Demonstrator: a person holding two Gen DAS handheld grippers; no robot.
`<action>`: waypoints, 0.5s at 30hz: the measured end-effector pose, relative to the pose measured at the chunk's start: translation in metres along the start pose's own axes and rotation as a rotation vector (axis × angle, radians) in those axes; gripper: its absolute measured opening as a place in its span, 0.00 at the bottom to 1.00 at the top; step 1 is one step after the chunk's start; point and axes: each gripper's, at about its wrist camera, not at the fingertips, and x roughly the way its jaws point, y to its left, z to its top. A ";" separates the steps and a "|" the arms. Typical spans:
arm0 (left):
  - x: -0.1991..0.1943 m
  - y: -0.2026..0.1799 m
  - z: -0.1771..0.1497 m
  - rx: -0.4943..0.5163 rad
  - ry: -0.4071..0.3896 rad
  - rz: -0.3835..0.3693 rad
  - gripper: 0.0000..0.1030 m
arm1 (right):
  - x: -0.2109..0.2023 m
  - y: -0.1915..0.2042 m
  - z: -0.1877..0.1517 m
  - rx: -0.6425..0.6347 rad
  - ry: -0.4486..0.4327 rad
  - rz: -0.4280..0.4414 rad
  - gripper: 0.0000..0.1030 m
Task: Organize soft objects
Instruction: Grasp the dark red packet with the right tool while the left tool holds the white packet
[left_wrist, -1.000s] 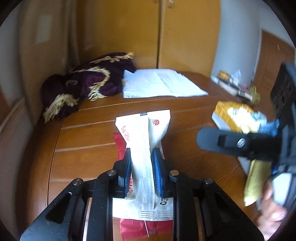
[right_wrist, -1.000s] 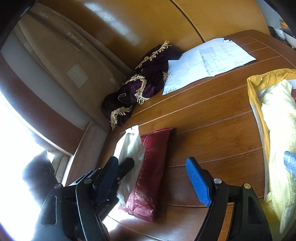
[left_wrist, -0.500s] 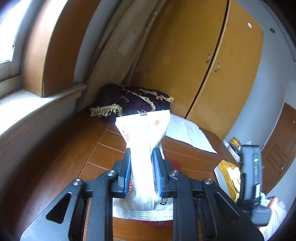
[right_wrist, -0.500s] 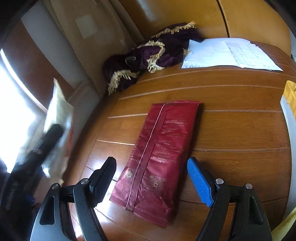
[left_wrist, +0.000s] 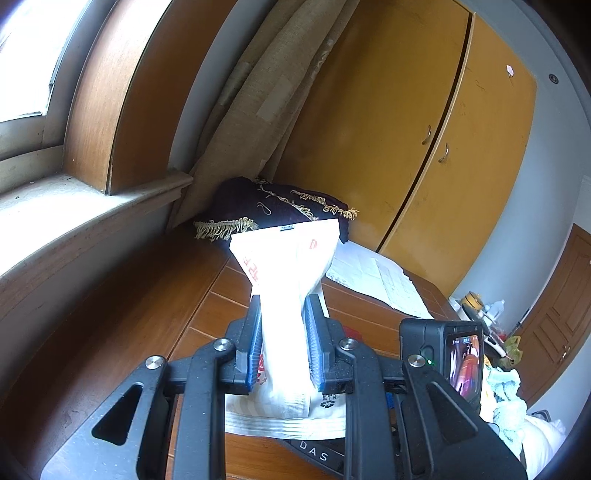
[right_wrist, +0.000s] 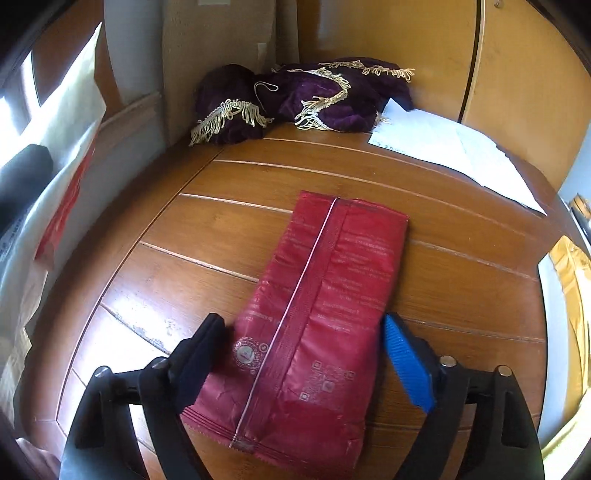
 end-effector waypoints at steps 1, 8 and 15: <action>0.000 0.000 0.000 0.001 0.004 -0.001 0.19 | -0.001 -0.001 0.000 0.002 0.000 0.000 0.79; 0.004 -0.001 -0.002 0.008 0.021 0.004 0.19 | -0.005 -0.005 -0.002 0.030 -0.010 0.021 0.70; 0.004 0.000 -0.002 0.007 0.024 0.003 0.19 | -0.011 -0.021 -0.003 0.116 -0.031 0.113 0.64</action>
